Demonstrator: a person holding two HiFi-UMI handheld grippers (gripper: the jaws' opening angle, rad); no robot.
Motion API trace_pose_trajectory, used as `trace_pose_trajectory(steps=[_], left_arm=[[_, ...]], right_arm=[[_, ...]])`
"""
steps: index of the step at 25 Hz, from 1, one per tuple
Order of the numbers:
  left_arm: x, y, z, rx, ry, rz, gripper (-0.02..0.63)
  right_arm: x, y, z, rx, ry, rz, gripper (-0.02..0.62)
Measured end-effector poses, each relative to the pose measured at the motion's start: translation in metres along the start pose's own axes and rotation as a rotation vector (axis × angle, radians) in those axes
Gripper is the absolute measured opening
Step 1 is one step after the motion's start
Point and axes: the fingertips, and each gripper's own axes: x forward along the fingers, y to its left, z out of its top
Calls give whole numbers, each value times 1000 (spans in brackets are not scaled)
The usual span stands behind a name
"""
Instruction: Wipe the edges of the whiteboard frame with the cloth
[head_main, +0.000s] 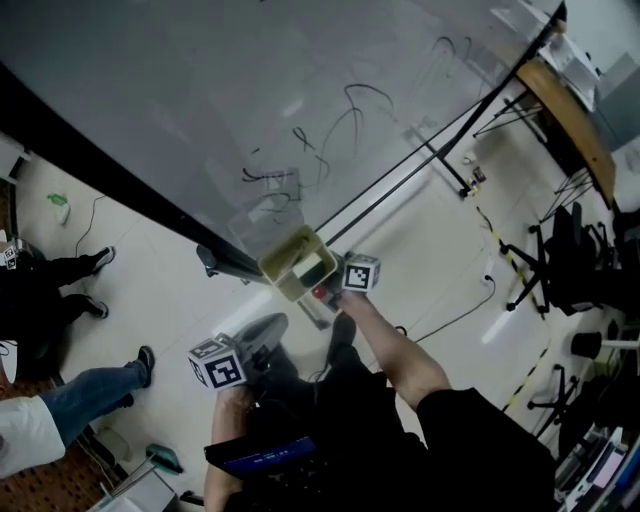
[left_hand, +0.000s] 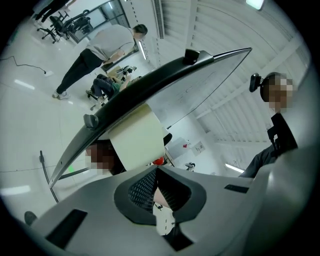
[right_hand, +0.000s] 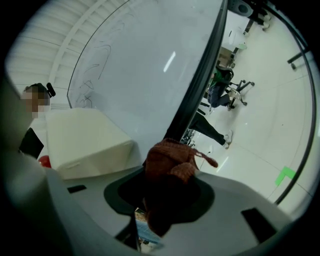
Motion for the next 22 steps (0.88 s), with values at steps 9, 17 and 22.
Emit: trace_pose_trajectory(steps=[9, 17, 22], left_arm=[[-20, 16, 8, -5, 74, -27, -9], [-43, 21, 15, 10, 86, -38, -9], [-50, 27, 18, 28, 87, -62, -9]], right_arm=[[22, 19, -31, -69, -22, 3, 141], [21, 28, -43, -14, -88, -7, 141], [18, 34, -48, 28, -120, -26, 141]])
